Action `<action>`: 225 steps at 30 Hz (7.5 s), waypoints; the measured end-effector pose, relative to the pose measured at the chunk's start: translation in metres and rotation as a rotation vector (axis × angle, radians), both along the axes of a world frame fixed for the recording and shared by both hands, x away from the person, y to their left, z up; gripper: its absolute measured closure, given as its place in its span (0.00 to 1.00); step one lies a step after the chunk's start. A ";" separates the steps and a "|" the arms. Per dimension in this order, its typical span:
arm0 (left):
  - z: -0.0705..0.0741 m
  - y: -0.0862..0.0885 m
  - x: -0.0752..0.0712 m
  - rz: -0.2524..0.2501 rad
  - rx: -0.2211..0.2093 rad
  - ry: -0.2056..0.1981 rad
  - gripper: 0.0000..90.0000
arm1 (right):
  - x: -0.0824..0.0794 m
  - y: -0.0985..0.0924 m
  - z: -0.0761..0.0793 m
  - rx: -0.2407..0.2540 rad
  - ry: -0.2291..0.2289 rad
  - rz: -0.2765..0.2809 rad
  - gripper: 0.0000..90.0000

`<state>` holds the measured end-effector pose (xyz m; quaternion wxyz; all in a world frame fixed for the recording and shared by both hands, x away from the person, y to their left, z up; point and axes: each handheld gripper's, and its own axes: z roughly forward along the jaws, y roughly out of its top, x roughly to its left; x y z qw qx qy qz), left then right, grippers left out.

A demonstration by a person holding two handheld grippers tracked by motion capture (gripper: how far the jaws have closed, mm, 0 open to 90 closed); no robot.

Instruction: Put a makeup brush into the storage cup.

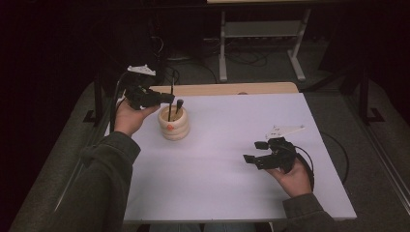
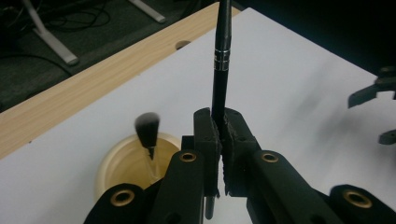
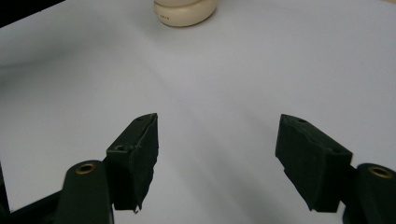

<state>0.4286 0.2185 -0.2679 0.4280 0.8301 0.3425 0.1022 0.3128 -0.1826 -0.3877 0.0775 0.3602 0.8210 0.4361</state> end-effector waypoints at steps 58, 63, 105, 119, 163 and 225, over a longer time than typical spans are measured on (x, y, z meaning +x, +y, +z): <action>-0.056 0.005 0.048 0.188 0.044 0.051 0.95 | 0.002 -0.003 0.000 0.024 0.005 -0.005 0.31; -0.062 0.008 0.047 0.195 0.041 0.059 0.95 | 0.002 -0.002 -0.001 0.022 0.013 0.000 0.31; -0.066 0.008 0.024 0.149 0.046 0.050 0.77 | 0.002 -0.004 0.000 0.011 -0.013 -0.020 0.30; -0.063 0.015 0.000 0.125 0.034 0.023 0.62 | 0.004 -0.012 -0.001 -0.008 -0.010 -0.065 0.29; -0.071 0.026 -0.058 0.078 0.012 -0.024 0.46 | 0.003 -0.010 -0.004 -0.055 -0.033 -0.079 0.28; -0.114 0.032 -0.148 0.006 -0.021 -0.075 0.23 | -0.020 -0.020 -0.017 -0.044 -0.037 -0.072 0.25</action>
